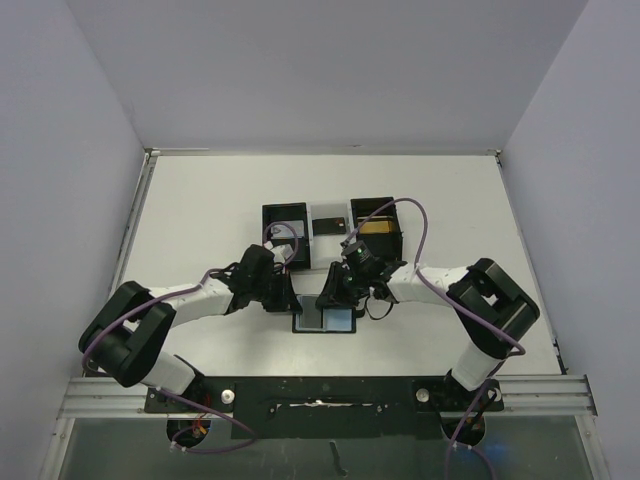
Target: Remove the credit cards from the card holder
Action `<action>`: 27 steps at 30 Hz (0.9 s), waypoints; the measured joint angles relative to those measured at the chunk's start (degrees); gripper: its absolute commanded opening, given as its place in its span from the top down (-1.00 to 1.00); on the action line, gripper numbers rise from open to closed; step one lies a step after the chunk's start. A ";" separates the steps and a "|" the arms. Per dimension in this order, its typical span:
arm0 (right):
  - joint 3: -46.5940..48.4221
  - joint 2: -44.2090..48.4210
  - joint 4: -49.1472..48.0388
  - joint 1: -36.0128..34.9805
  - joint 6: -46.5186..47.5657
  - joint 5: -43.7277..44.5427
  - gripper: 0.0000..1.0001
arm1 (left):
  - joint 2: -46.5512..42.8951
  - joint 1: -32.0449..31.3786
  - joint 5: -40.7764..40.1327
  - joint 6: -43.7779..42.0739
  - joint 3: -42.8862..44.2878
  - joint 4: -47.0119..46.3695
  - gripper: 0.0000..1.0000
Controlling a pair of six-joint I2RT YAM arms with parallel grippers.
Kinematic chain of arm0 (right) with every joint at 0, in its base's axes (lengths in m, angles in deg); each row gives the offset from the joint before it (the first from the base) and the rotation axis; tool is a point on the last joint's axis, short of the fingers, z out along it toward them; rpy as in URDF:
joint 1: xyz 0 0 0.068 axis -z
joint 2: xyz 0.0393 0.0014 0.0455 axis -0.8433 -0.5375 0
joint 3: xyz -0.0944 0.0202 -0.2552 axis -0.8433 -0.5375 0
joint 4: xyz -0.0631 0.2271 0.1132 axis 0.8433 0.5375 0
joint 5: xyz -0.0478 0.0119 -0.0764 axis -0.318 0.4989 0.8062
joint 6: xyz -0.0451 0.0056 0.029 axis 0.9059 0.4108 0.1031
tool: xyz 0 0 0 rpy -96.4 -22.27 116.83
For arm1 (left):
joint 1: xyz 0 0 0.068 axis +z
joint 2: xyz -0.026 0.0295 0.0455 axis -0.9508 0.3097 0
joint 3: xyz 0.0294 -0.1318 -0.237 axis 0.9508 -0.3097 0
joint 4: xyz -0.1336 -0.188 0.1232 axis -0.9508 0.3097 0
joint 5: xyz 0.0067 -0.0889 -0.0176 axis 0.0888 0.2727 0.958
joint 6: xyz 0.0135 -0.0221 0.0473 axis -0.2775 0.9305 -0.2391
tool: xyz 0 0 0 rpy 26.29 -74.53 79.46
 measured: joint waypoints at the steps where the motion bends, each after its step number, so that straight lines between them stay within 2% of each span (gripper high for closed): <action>1: 0.00 -0.15 -0.22 0.04 0.00 -0.26 0.51 | 0.02 0.00 0.02 0.00 0.00 -0.02 1.00; 5: -0.50 -0.15 -1.36 0.17 -0.02 -0.76 0.60 | 0.07 0.00 0.02 0.00 0.00 -0.04 1.00; 12: -1.75 0.04 -3.32 0.94 -0.37 -2.01 0.42 | 0.09 0.02 0.02 0.02 0.00 -0.09 1.00; 21: 2.54 0.24 5.81 -0.83 1.33 3.41 0.37 | 0.09 -0.20 -0.04 0.17 -0.04 -0.39 1.00; 27: 2.93 0.26 7.02 -1.62 1.09 5.16 0.31 | 0.22 -0.37 -0.20 0.17 -0.09 -0.57 1.00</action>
